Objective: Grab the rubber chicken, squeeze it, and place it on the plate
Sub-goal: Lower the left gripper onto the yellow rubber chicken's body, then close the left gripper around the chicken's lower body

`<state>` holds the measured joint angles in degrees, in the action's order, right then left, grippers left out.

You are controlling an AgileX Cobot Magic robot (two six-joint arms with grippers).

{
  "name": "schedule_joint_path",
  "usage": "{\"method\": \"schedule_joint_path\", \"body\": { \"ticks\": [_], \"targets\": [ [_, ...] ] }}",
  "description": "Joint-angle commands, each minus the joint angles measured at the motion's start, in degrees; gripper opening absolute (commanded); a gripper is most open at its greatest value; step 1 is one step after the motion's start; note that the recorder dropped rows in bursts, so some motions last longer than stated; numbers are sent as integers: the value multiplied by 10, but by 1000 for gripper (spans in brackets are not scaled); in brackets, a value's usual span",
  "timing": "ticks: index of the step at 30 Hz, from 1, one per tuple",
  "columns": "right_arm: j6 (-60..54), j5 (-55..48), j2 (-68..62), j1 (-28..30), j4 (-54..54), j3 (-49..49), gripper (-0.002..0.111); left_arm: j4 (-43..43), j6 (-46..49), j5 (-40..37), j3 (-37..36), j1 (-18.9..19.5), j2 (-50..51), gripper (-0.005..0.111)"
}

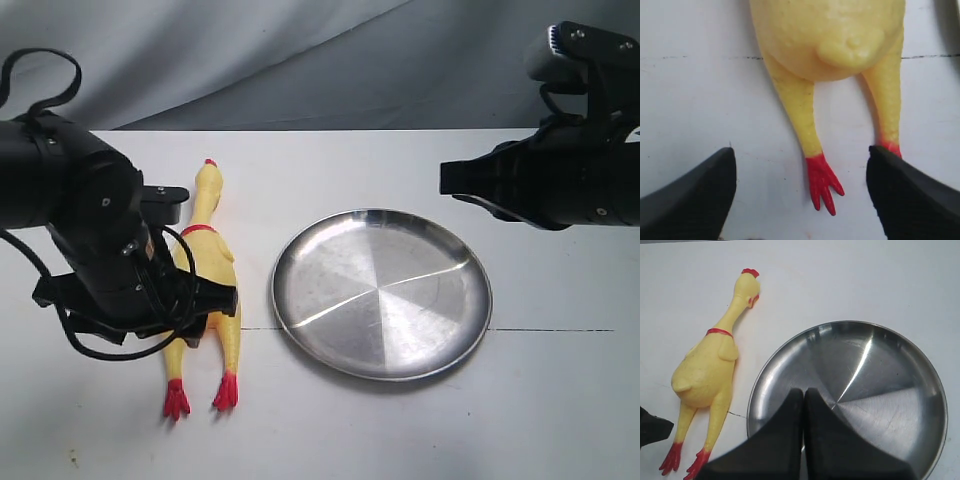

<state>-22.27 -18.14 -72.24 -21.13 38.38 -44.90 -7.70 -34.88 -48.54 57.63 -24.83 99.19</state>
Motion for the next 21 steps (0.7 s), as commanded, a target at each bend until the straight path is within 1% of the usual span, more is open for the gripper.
{"method": "schedule_joint_path", "body": {
  "ticks": [1,7,12,16,21],
  "targets": [
    [-5,-1,-1,-1,-7,-3,0,-15,-8,32,-18,-4,23,70],
    [-5,-1,-1,-1,-7,-3,0,-24,-11,75,-30,-4,41,69],
    [-5,-2,-1,-1,-7,-3,0,-79,-54,77,-30,-4,65,69],
    [-5,-3,-1,-1,-7,-3,0,-81,-56,89,-30,-4,80,69],
    [-5,-3,-1,-1,-7,-3,0,-87,-58,128,-30,-3,82,69]
  ]
}}
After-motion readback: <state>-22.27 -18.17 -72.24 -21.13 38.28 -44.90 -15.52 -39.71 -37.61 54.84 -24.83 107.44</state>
